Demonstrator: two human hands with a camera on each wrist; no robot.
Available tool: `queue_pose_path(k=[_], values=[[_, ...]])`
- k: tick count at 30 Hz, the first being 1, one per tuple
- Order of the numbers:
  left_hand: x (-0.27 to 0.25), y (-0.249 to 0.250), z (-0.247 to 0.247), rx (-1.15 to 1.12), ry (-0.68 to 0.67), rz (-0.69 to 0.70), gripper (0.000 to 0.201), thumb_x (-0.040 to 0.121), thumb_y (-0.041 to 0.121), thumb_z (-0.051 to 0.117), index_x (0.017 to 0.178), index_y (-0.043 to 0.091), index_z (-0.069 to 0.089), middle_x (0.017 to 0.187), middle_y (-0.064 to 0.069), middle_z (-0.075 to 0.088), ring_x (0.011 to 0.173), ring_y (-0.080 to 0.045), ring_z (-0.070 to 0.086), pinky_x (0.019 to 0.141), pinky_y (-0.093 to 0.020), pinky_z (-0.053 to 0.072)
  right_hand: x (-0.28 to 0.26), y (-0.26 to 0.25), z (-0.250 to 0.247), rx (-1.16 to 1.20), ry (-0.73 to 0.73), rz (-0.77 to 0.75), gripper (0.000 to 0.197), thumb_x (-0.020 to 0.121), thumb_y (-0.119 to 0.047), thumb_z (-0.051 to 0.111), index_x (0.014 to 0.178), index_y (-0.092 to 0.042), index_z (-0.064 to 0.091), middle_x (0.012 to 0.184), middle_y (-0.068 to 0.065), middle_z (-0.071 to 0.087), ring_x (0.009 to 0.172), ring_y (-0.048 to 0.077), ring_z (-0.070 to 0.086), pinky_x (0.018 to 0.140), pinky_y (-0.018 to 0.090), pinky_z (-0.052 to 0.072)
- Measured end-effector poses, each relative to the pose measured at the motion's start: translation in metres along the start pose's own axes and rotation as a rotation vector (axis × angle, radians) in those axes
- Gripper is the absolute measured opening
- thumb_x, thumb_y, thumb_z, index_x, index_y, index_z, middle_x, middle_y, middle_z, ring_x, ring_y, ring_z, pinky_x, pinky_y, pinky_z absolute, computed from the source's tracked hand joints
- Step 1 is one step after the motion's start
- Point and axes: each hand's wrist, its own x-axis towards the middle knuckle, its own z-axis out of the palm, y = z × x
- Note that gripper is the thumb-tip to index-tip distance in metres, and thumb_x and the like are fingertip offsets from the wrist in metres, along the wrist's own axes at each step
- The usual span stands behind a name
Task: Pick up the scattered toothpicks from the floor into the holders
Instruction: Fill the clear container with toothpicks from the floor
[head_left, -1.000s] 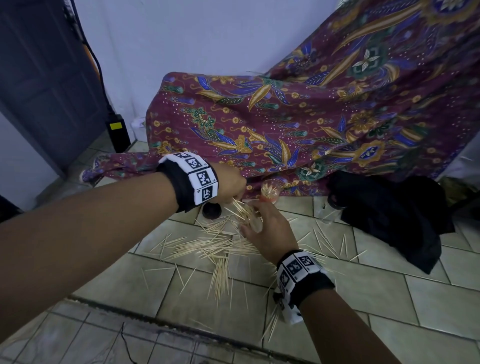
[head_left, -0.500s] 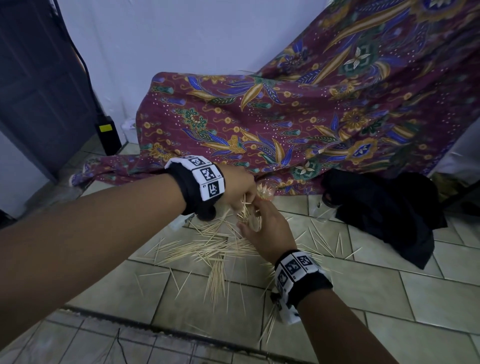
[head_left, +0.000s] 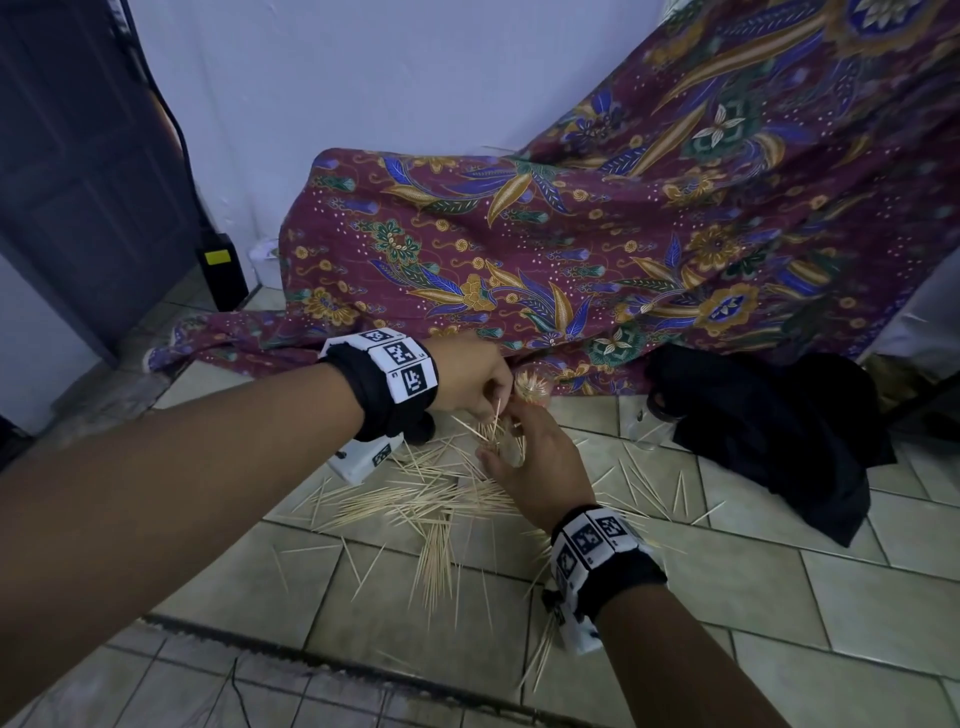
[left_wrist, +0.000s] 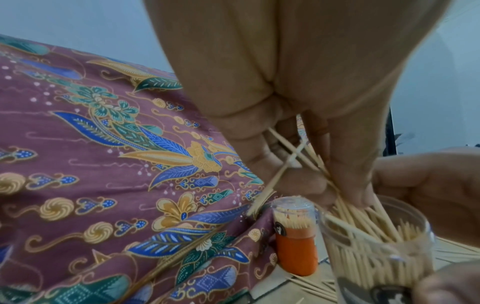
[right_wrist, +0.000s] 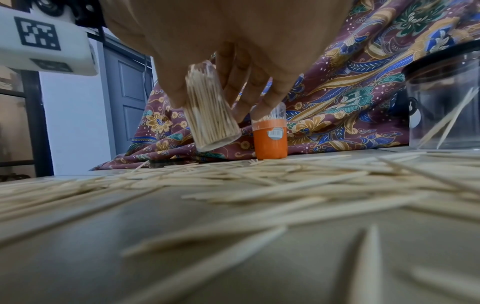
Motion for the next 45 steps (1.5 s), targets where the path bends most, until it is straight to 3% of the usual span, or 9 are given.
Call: queue_pose_path(k=[7, 11, 16, 20, 24, 29, 37, 41, 45], values=[[-0.002, -0.005, 0.010, -0.060, 0.045, 0.028, 0.008, 0.082, 0.020, 0.075, 0.085, 0.020, 0.067, 0.072, 0.017, 0.062, 0.066, 0.004, 0.053, 0.060, -0.016, 0.038, 0.001, 0.004, 0.001, -0.004, -0.006, 0.019, 0.051, 0.080, -0.034, 0.075, 0.124, -0.017, 0.055, 0.116, -0.002, 0.060, 0.099, 0.015, 0.056, 0.084, 0.033, 0.048], [-0.007, -0.007, 0.006, -0.111, 0.090, 0.030, 0.015, 0.081, 0.028, 0.076, 0.094, 0.025, 0.069, 0.073, 0.023, 0.057, 0.069, 0.007, 0.053, 0.059, -0.005, 0.035, 0.000, 0.003, 0.000, 0.022, 0.014, 0.045, 0.053, 0.080, -0.035, 0.074, 0.126, -0.016, 0.054, 0.115, -0.001, 0.060, 0.099, 0.016, 0.058, 0.084, 0.033, 0.048], [-0.016, -0.017, -0.006, -0.260, 0.142, -0.013, 0.024, 0.081, 0.013, 0.069, 0.102, 0.026, 0.070, 0.091, 0.015, 0.070, 0.080, -0.003, 0.066, 0.074, -0.020, 0.053, 0.000, 0.001, -0.001, -0.006, 0.018, 0.072, 0.038, 0.082, -0.038, 0.073, 0.108, -0.018, 0.055, 0.102, -0.005, 0.056, 0.089, 0.014, 0.056, 0.075, 0.031, 0.046], [-0.015, -0.022, -0.004, -0.241, 0.107, 0.001, 0.022, 0.082, 0.010, 0.069, 0.100, 0.023, 0.071, 0.088, 0.017, 0.068, 0.068, 0.016, 0.056, 0.059, 0.000, 0.039, 0.000, 0.000, -0.001, -0.013, 0.022, 0.066, 0.038, 0.082, -0.038, 0.073, 0.108, -0.017, 0.055, 0.100, -0.006, 0.055, 0.088, 0.014, 0.055, 0.072, 0.029, 0.044], [-0.011, -0.022, 0.008, -0.186, 0.113, 0.005, 0.014, 0.084, 0.013, 0.070, 0.093, 0.023, 0.073, 0.079, 0.019, 0.065, 0.072, 0.009, 0.057, 0.071, -0.015, 0.044, -0.001, -0.002, -0.002, -0.012, 0.021, 0.071, 0.038, 0.081, -0.037, 0.074, 0.107, -0.016, 0.055, 0.097, -0.007, 0.053, 0.085, 0.014, 0.053, 0.070, 0.027, 0.040], [-0.011, -0.014, 0.021, -0.138, 0.150, 0.053, 0.010, 0.088, 0.015, 0.067, 0.094, 0.022, 0.072, 0.074, 0.024, 0.058, 0.071, 0.009, 0.054, 0.078, -0.015, 0.044, -0.002, -0.003, -0.002, 0.009, 0.008, 0.058, 0.047, 0.081, -0.035, 0.074, 0.121, -0.018, 0.054, 0.109, -0.004, 0.058, 0.093, 0.014, 0.056, 0.077, 0.027, 0.044], [-0.016, -0.017, 0.013, -0.224, 0.256, 0.104, 0.012, 0.088, 0.026, 0.067, 0.100, 0.027, 0.071, 0.085, 0.016, 0.065, 0.071, 0.014, 0.054, 0.062, -0.001, 0.036, -0.002, -0.005, -0.003, 0.023, 0.015, 0.037, 0.052, 0.084, -0.036, 0.073, 0.128, -0.020, 0.052, 0.119, -0.003, 0.058, 0.100, 0.012, 0.057, 0.082, 0.026, 0.045], [-0.009, -0.011, 0.020, -0.110, 0.224, 0.183, 0.029, 0.083, 0.039, 0.072, 0.107, 0.025, 0.067, 0.091, 0.013, 0.063, 0.071, 0.008, 0.052, 0.062, -0.006, 0.036, -0.002, -0.003, -0.001, 0.015, 0.009, 0.052, 0.040, 0.083, -0.035, 0.073, 0.113, -0.016, 0.054, 0.108, -0.003, 0.058, 0.095, 0.015, 0.057, 0.074, 0.023, 0.037], [-0.003, -0.002, 0.028, -0.103, 0.255, 0.189, 0.025, 0.084, 0.033, 0.072, 0.108, 0.027, 0.067, 0.093, 0.010, 0.066, 0.081, -0.005, 0.059, 0.073, -0.029, 0.051, -0.001, -0.001, 0.001, 0.014, 0.013, 0.055, 0.038, 0.083, -0.035, 0.073, 0.107, -0.014, 0.052, 0.101, -0.002, 0.058, 0.090, 0.019, 0.059, 0.071, 0.027, 0.041]])
